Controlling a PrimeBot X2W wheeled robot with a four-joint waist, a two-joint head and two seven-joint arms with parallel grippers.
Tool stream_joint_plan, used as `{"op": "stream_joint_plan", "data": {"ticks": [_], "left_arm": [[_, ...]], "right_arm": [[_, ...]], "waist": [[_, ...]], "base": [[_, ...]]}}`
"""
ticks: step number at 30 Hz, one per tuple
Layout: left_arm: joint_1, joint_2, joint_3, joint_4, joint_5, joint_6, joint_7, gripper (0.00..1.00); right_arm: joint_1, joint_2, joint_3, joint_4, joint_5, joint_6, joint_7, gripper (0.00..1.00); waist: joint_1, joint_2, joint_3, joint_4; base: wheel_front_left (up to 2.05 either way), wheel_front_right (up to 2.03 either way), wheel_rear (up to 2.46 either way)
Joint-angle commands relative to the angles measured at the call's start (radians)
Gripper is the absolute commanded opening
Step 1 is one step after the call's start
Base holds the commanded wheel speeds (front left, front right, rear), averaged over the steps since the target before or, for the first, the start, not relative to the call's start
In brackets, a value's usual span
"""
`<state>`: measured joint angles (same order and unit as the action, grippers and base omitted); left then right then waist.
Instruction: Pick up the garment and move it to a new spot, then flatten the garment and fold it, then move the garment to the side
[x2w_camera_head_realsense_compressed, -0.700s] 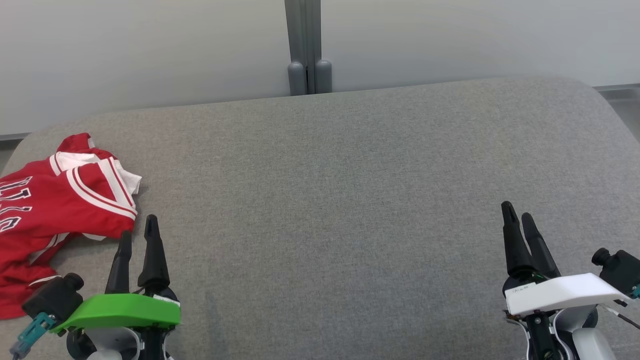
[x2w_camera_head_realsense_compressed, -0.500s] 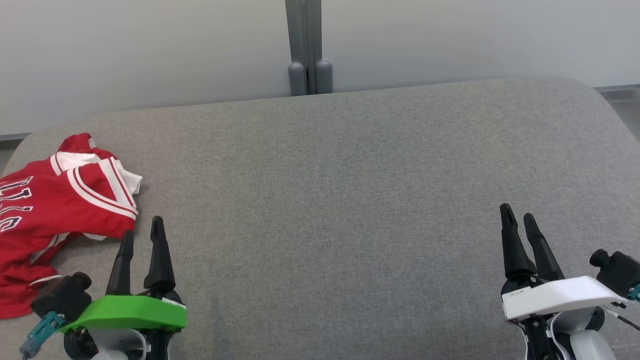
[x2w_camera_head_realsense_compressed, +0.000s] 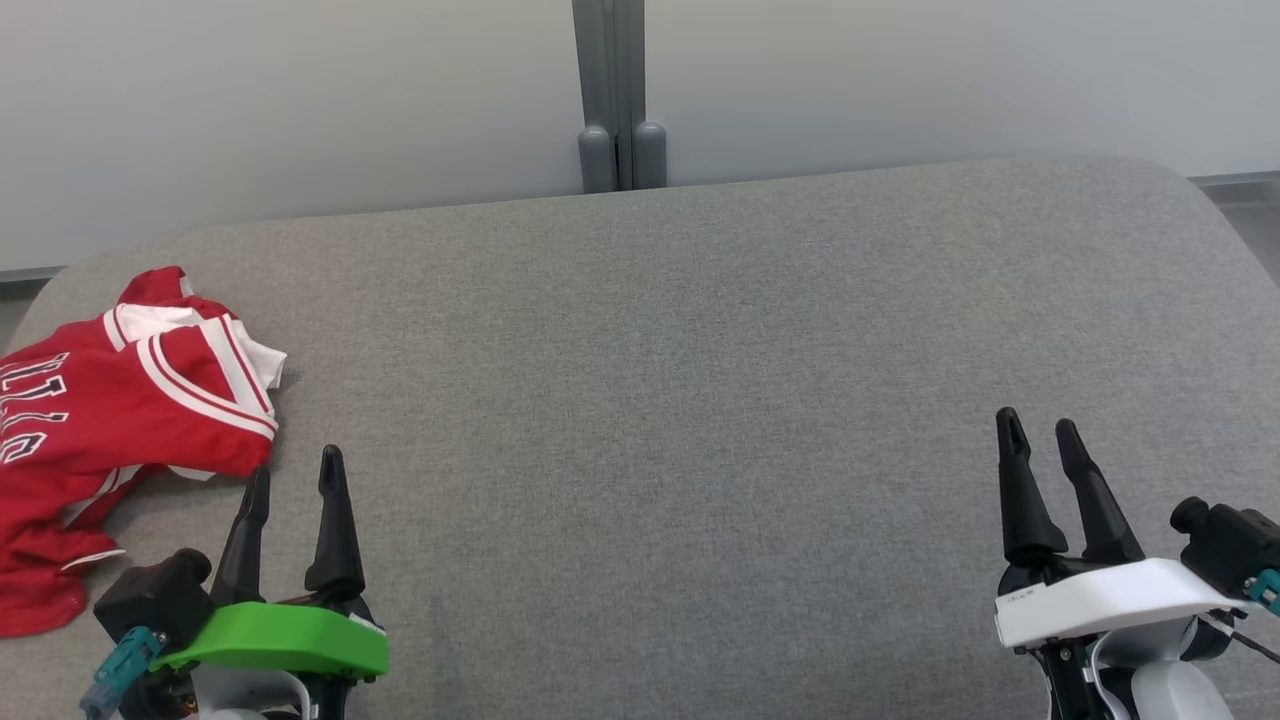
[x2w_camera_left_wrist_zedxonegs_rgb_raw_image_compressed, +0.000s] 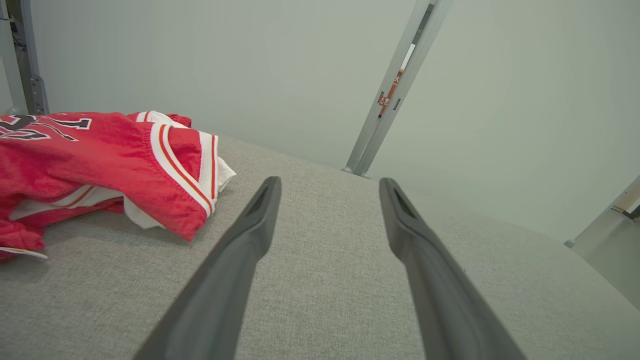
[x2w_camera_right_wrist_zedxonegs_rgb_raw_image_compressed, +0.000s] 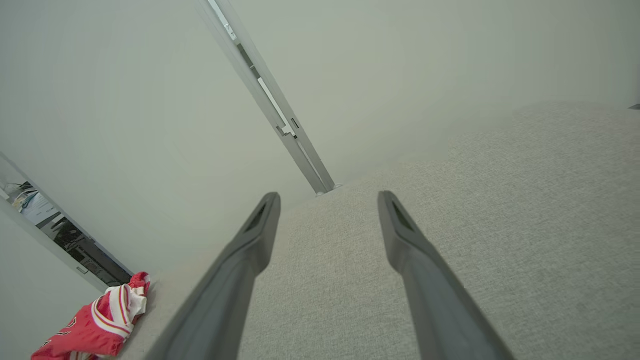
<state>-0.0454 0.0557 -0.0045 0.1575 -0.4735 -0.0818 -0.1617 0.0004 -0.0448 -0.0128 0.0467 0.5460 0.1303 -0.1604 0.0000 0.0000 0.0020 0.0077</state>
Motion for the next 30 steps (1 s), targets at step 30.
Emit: {"op": "stream_joint_plan", "data": {"ticks": [30], "left_arm": [[0.016,0.029,-0.015,-0.008,0.248,0.035,0.002,1.0]], "right_arm": [[0.032,-0.007,0.012,-0.011,-0.285,0.001,-0.074,1.0]], "waist": [[0.0,0.0,-0.008,0.018]], "base": [[0.0,0.0,0.0]]}}
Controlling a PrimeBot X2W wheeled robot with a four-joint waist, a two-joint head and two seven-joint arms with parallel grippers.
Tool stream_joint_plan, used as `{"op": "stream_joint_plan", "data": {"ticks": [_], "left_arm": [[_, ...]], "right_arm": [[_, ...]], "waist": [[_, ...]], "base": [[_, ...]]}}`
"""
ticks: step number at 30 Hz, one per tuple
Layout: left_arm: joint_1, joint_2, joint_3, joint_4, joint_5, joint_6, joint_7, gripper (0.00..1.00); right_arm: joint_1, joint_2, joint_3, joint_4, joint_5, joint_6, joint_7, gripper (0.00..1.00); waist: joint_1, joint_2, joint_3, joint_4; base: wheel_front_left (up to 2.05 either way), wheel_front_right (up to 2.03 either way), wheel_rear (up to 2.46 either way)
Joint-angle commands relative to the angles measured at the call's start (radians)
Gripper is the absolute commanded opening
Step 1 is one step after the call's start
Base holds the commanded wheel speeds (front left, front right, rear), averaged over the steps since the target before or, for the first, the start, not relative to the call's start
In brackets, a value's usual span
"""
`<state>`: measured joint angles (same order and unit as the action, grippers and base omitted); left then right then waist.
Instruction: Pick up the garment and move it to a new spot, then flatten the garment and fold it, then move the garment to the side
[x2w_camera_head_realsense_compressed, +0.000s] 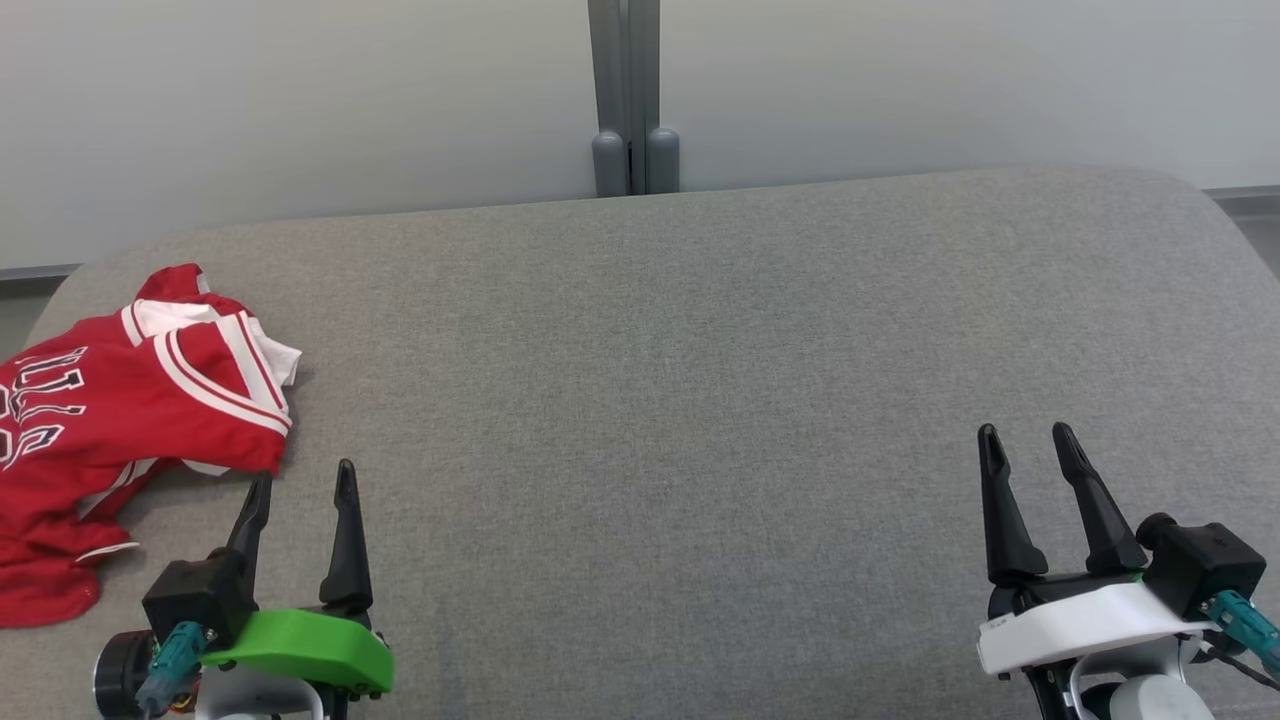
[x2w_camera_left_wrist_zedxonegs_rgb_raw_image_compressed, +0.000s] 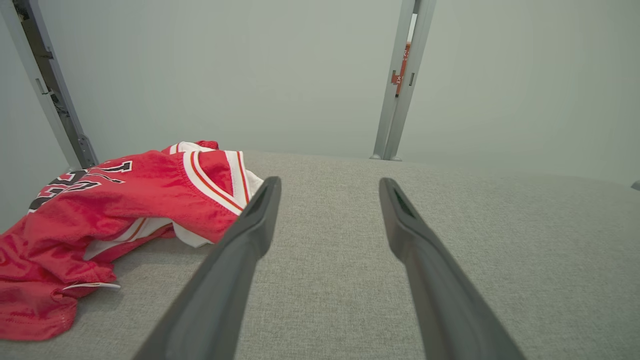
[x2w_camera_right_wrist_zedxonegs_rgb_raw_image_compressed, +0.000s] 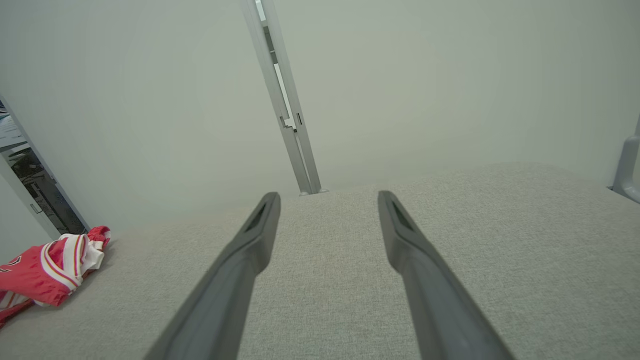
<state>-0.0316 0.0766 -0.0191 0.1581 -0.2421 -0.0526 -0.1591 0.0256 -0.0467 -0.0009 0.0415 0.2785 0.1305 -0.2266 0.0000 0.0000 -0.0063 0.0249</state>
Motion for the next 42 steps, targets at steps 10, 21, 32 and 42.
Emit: {"op": "stream_joint_plan", "data": {"ticks": [10,21,32,42], "left_arm": [[0.028,0.015,0.009,-0.055,0.062,0.028,0.02,1.0],[0.051,0.013,0.013,-0.092,0.076,0.041,0.042,1.0],[0.054,0.02,0.007,-0.103,0.057,0.046,0.071,1.0],[0.055,0.026,0.0,-0.105,0.052,0.054,0.074,1.0]], "right_arm": [[0.014,-0.005,-0.01,0.003,-0.086,0.0,-0.025,1.0],[0.025,-0.006,-0.014,-0.001,-0.092,0.0,-0.012,1.0],[0.023,-0.005,-0.016,0.011,-0.056,0.0,-0.004,1.0],[0.021,-0.005,-0.012,0.016,-0.049,0.0,-0.005,1.0]], "waist": [[0.0,0.0,-0.002,0.006],[0.0,0.0,-0.004,0.011],[0.0,0.0,-0.005,0.013],[0.0,0.0,-0.006,0.019]], "base": [[0.0,0.0,0.0],[0.0,0.0,0.0],[0.0,0.0,0.0],[0.0,0.0,0.0]]}}
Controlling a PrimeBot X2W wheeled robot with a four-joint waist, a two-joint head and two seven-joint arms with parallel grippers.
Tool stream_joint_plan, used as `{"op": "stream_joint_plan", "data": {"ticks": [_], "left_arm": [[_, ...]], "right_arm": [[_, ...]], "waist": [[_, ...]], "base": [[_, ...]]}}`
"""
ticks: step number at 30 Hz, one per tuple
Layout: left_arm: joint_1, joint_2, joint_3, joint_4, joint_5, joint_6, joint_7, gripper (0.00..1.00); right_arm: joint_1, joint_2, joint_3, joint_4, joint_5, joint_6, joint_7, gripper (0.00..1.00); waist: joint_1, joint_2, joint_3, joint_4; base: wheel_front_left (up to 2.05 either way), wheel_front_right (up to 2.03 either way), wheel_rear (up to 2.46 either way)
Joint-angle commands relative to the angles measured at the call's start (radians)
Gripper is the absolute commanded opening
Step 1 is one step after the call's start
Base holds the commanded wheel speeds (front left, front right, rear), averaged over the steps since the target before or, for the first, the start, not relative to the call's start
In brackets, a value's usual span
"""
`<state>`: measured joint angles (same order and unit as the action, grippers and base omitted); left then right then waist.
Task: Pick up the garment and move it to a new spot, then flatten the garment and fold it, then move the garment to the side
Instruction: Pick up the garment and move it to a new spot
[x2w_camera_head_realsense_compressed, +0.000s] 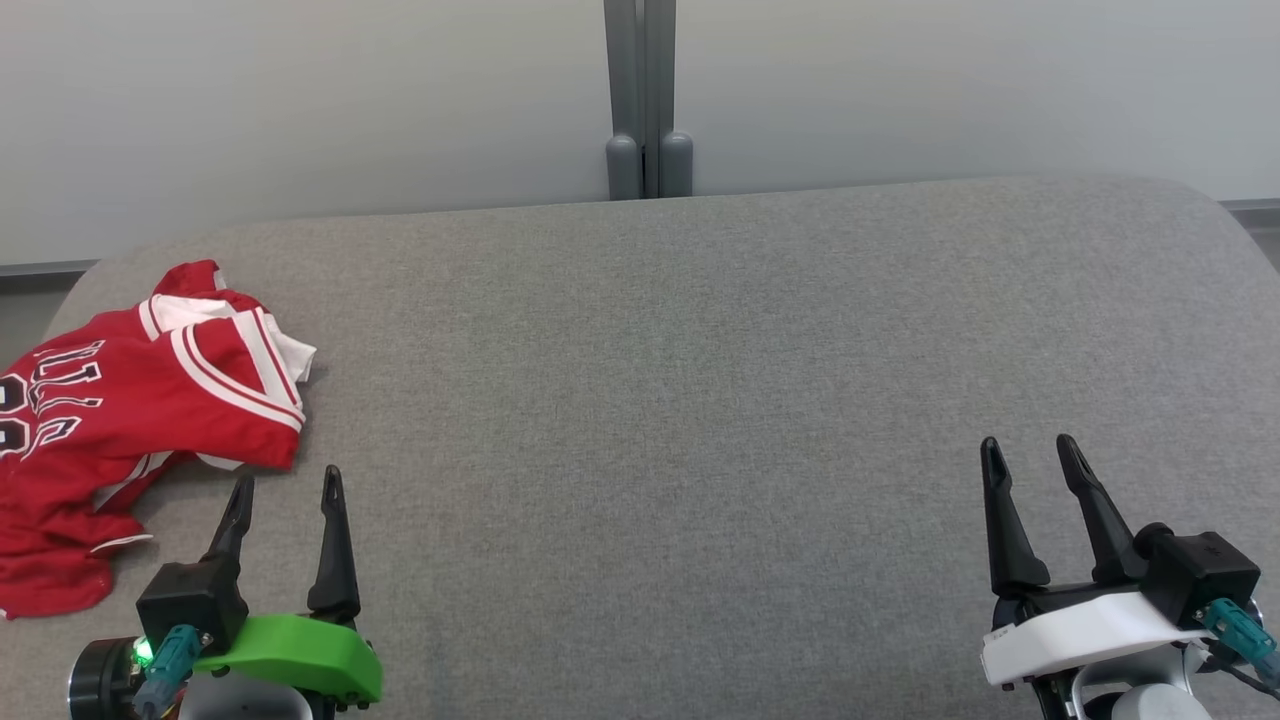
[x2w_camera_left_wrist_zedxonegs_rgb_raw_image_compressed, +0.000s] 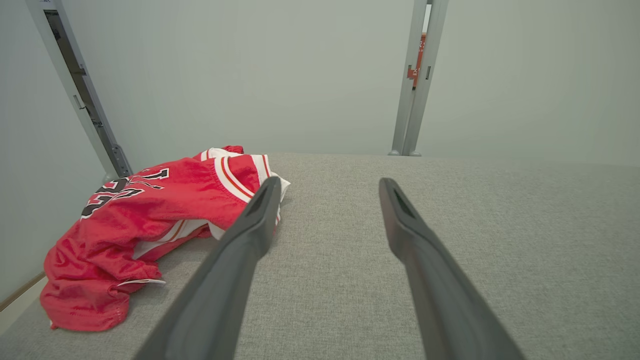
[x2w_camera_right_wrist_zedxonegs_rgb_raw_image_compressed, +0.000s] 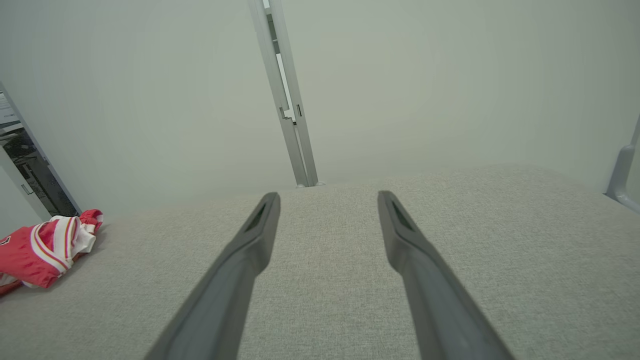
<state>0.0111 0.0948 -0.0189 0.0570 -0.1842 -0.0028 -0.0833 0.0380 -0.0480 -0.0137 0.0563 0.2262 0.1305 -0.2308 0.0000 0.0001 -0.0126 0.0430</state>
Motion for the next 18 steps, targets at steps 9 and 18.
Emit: {"op": "stream_joint_plan", "data": {"ticks": [9,18], "left_arm": [[-0.003,0.028,0.008,0.005,-0.008,0.011,-0.011,1.0],[-0.007,0.044,0.012,0.007,-0.011,0.015,-0.016,1.0]], "right_arm": [[0.015,-0.004,0.017,0.003,0.015,0.0,-0.006,1.0],[0.014,-0.004,0.032,0.012,0.022,0.0,-0.012,1.0]], "waist": [[0.0,-0.0001,0.005,0.043],[0.0,-0.0001,0.016,0.144]], "base": [[0.0,0.0,0.0],[0.0,0.0,0.0]]}}
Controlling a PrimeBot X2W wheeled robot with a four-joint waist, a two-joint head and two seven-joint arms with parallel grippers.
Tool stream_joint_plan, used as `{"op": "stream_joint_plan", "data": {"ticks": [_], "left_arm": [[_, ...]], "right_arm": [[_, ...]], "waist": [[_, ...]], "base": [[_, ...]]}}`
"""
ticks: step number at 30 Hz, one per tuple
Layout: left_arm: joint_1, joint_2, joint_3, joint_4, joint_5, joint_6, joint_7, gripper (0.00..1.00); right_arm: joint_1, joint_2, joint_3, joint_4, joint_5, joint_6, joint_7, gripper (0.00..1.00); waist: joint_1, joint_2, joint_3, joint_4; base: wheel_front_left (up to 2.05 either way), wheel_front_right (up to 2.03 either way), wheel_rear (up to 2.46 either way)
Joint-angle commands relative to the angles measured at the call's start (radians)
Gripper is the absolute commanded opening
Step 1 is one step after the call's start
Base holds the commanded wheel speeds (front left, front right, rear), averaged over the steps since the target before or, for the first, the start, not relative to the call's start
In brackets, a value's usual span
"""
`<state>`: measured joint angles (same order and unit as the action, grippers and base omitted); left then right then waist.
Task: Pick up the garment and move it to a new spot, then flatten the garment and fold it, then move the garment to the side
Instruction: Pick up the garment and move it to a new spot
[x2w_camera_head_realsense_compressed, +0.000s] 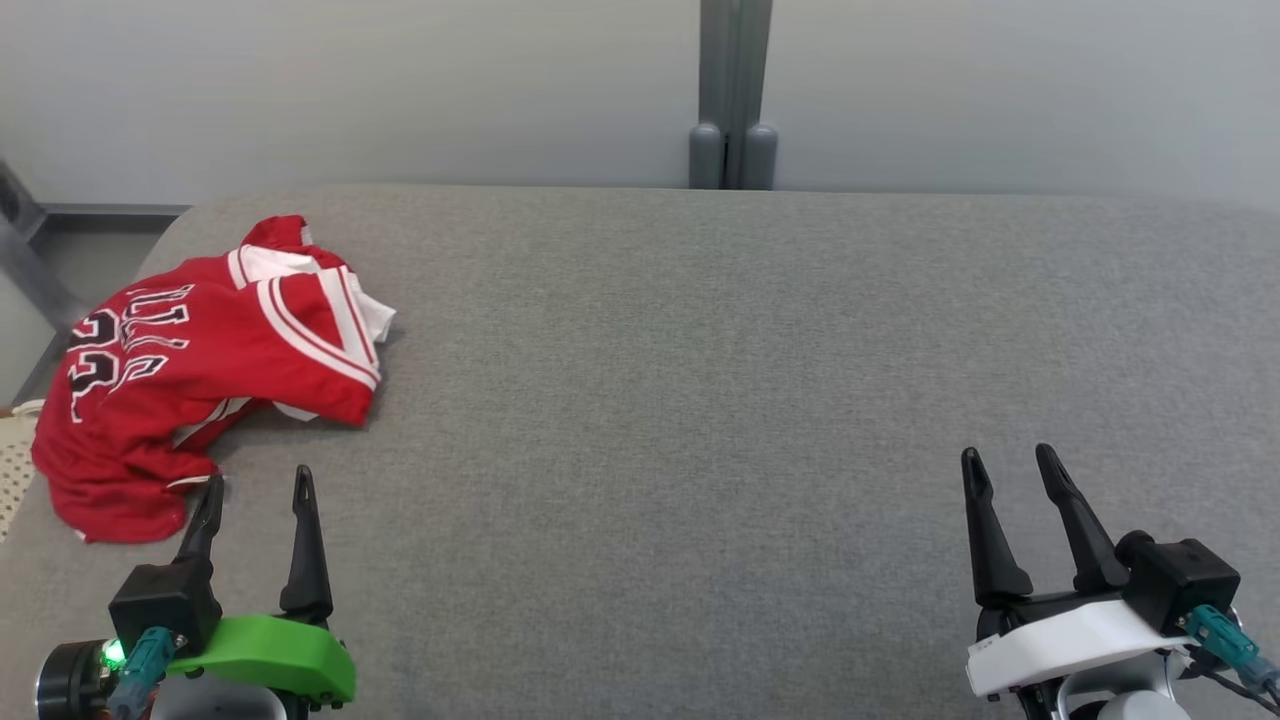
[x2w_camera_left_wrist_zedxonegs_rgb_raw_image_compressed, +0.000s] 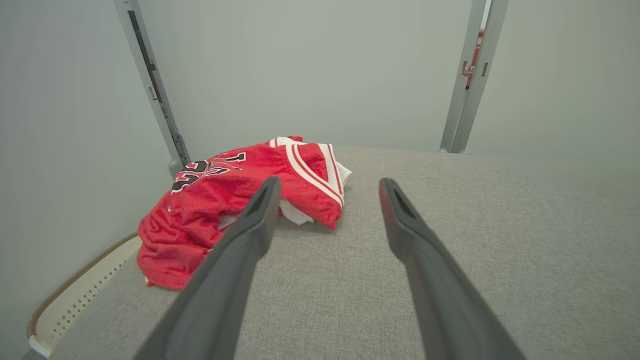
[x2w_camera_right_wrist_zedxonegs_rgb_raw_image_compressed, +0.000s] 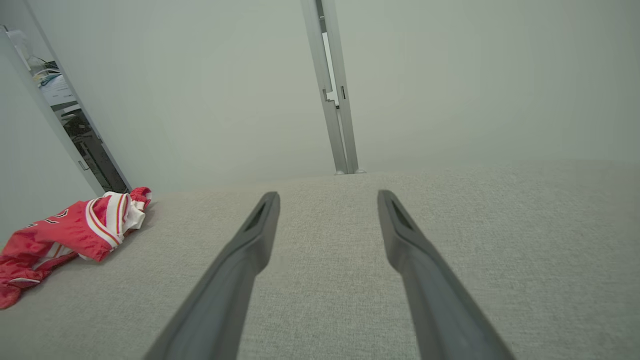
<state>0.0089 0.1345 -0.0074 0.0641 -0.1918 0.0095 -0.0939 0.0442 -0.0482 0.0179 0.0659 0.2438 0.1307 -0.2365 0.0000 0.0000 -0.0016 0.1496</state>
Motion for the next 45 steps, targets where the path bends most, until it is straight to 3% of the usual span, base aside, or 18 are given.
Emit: {"op": "stream_joint_plan", "data": {"ticks": [1,19,26,36,45], "left_arm": [[-0.006,0.003,-0.004,-0.001,-0.004,0.001,-0.008,1.0],[-0.015,0.0,-0.009,0.021,-0.022,0.019,-0.046,1.0],[-0.013,0.01,-0.001,0.027,-0.026,0.027,-0.058,1.0],[-0.004,0.017,0.006,0.034,-0.035,0.037,-0.069,1.0],[-0.068,0.021,0.019,0.059,-0.067,0.028,-0.09,1.0]], "right_arm": [[0.008,-0.004,0.0,0.003,0.004,0.0,-0.007,1.0],[-0.009,-0.004,0.029,0.011,-0.006,0.0,0.001,1.0],[-0.017,-0.004,0.034,0.016,-0.005,0.0,0.002,1.0],[-0.026,-0.004,0.046,0.024,-0.002,0.0,0.001,1.0],[-0.043,-0.004,0.026,0.006,-0.035,0.0,0.017,1.0]], "waist": [[0.0,0.0,0.007,0.053],[0.0,0.0,0.031,0.3],[0.0,0.0,0.037,0.361],[0.0,0.0,0.039,0.37],[0.0,0.0,0.075,0.309]], "base": [[0.0,0.0,0.0],[0.0,0.0,0.0],[0.0,0.0,0.0],[0.0,0.0,0.0],[0.0,0.0,0.0]]}}
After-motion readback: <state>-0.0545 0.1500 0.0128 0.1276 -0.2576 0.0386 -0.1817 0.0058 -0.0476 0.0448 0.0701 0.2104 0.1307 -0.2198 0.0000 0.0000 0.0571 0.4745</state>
